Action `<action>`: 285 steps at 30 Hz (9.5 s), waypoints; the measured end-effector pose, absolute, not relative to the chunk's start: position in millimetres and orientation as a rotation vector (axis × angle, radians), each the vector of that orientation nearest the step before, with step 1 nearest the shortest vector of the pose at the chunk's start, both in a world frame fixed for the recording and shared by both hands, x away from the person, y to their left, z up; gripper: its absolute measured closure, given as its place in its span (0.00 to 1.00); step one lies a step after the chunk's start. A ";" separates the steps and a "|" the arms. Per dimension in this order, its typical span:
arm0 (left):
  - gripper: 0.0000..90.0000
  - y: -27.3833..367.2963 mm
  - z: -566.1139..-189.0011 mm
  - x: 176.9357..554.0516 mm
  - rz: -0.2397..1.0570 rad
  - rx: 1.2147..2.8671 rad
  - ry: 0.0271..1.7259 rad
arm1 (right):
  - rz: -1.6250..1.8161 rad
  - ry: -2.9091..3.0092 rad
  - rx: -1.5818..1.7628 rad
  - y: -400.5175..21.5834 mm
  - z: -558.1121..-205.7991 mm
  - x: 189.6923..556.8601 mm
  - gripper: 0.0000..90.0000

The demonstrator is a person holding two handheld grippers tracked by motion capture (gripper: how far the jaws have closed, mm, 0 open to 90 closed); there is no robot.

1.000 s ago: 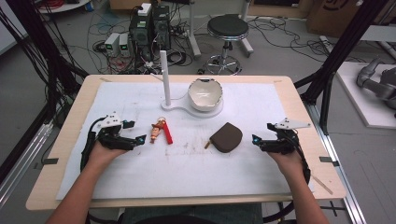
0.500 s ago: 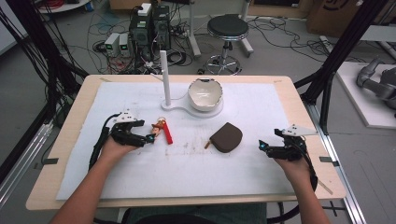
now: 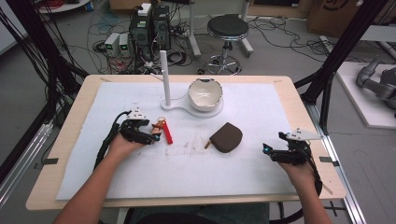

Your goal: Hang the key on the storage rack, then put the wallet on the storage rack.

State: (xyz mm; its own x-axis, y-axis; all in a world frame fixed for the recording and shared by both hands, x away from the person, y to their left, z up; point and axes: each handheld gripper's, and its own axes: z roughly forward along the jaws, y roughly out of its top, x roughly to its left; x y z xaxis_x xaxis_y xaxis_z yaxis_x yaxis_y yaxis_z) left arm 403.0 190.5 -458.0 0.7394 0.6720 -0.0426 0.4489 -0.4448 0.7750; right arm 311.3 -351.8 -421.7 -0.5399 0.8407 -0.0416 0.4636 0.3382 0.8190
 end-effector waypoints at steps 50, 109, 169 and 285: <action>0.52 199.0 -390.6 390.3 0.355 1.961 0.667 | 1.102 2.195 1.088 -332.5 -422.9 326.4 0.19; 0.52 181.2 -266.0 442.5 0.389 1.918 0.510 | 1.101 2.210 1.083 -328.5 -424.2 332.2 0.19; 0.26 206.6 -300.6 427.1 0.386 1.871 0.622 | 1.108 2.225 1.061 -320.1 -424.3 340.0 0.19; 0.36 24.8 -456.8 390.9 0.078 2.186 0.443 | 1.088 2.184 1.108 -343.9 -426.4 322.0 0.19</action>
